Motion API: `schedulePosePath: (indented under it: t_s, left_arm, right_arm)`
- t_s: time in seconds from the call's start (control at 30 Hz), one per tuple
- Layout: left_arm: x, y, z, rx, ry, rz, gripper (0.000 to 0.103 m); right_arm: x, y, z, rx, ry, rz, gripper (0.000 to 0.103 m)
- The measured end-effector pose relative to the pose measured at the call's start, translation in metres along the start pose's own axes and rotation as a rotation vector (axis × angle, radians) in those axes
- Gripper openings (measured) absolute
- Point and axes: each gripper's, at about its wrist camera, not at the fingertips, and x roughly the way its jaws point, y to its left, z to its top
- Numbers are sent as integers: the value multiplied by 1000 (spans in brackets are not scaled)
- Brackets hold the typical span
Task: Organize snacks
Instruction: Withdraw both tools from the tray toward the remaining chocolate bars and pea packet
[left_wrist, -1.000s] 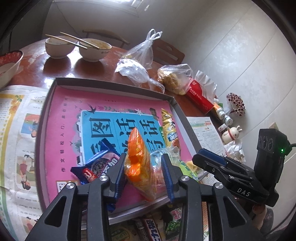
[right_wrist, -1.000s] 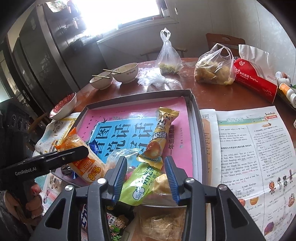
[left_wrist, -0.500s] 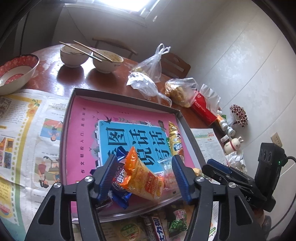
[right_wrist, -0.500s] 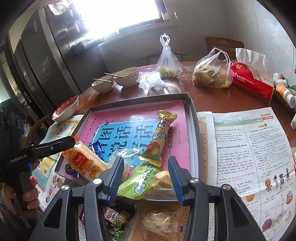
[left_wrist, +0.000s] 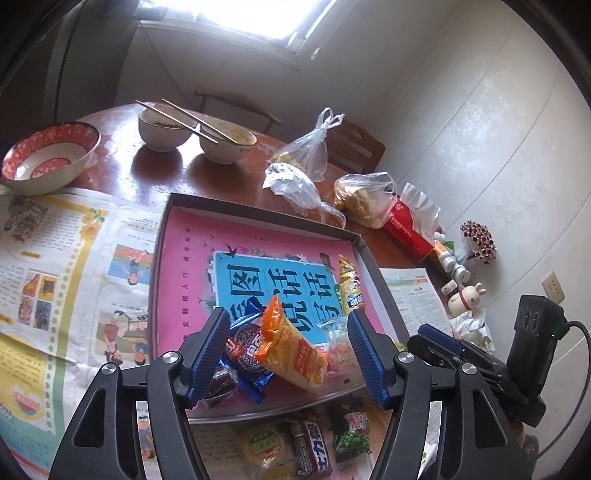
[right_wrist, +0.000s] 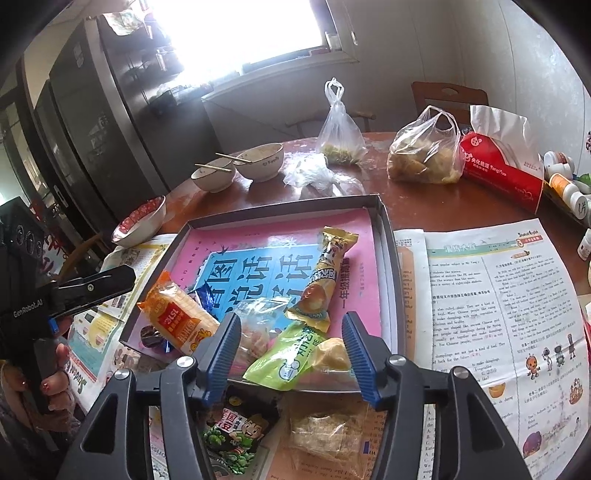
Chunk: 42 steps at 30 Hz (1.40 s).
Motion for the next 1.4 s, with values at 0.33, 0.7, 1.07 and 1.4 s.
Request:
schedulePosePath:
  t_s: [0.33, 0.7, 1.07, 1.4]
  left_arm:
    - [-15, -3, -11, 11, -21, 45, 68]
    - [-23, 0, -24, 15, -1, 94, 68]
    - [-23, 2, -40, 14, 23, 136, 68]
    - [-17, -5, -54, 38, 45, 151, 68]
  right_arm:
    - [-10, 13, -5, -40, -7, 32, 61]
    - [-17, 28, -14, -87, -3, 71, 62]
    - [-14, 38, -29, -111, 25, 104, 63]
    - [-12, 39, -45, -121, 44, 96, 63]
